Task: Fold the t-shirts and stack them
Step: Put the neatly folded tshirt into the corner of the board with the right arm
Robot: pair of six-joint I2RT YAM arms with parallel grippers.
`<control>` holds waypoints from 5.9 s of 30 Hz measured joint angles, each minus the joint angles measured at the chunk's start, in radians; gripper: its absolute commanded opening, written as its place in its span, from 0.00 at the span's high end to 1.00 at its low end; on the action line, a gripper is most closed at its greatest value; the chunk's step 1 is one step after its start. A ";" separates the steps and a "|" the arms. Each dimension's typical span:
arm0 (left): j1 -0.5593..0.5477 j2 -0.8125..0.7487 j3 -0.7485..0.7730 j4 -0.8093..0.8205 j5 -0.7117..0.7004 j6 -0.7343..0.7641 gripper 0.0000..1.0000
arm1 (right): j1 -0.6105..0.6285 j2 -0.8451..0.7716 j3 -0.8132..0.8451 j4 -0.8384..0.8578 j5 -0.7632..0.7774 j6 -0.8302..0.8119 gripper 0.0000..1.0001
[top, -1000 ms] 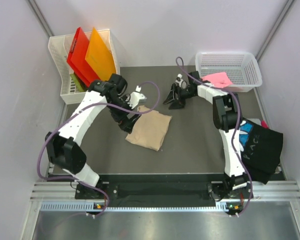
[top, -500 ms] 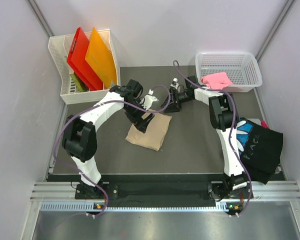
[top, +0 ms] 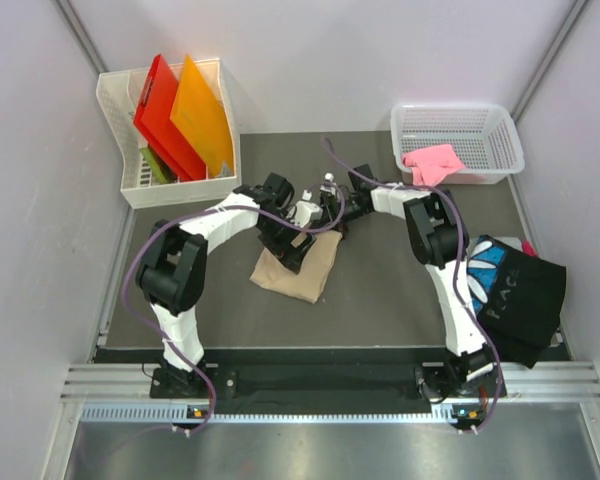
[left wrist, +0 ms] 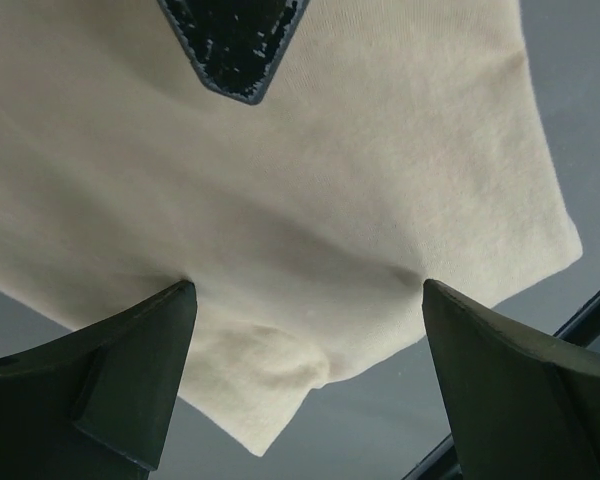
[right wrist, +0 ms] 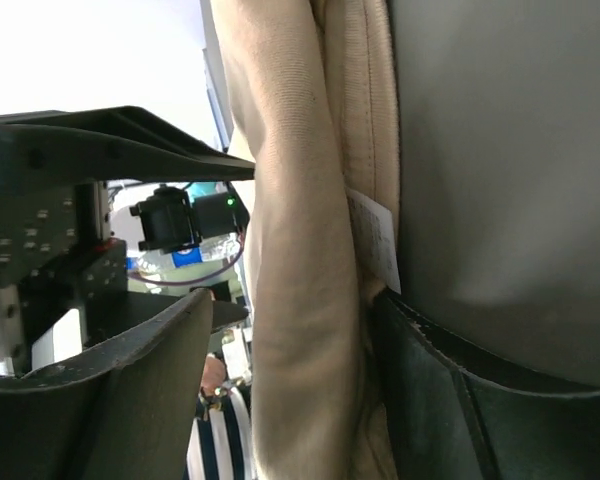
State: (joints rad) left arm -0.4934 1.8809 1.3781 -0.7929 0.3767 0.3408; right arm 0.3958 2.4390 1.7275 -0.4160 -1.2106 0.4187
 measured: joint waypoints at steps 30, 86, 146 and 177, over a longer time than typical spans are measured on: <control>0.403 -0.298 0.080 -0.163 -0.037 0.045 0.01 | 0.044 -0.317 -0.232 0.051 0.156 0.137 1.00; 0.705 -0.161 0.154 -0.309 0.062 0.396 0.01 | -0.990 -1.390 -0.434 -0.716 1.022 0.143 1.00; 0.849 -0.217 0.266 -0.531 0.105 0.518 0.01 | -1.017 -0.830 -0.542 -0.742 1.279 0.113 0.00; 0.850 -0.399 0.167 -0.544 0.034 0.455 0.01 | -0.398 -0.927 -0.061 -0.724 0.932 -0.020 0.00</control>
State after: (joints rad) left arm 0.3565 1.4815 1.5448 -1.3369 0.4110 0.7959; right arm -0.0025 1.5120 1.6669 -1.1397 -0.2783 0.3988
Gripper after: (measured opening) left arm 0.990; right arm 0.996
